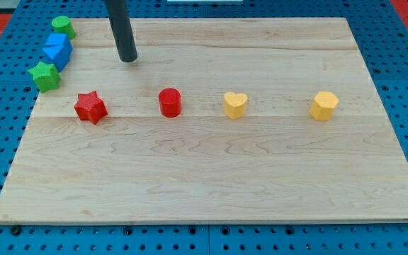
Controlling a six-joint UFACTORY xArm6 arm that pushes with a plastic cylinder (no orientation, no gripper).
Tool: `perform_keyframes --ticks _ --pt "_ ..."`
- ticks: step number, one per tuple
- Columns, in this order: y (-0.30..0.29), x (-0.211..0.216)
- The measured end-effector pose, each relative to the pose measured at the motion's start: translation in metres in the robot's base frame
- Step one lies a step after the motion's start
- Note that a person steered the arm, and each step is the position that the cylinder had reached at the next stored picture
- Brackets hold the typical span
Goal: Point your arm at the red star
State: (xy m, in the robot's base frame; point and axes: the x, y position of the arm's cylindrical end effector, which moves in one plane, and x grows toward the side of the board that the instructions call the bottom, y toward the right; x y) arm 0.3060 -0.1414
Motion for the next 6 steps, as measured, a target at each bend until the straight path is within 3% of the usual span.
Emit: perform_keyframes --ticks 3,4,6 --pt "0.014 0.004" --pt "0.015 0.036" --pt "-0.045 0.071"
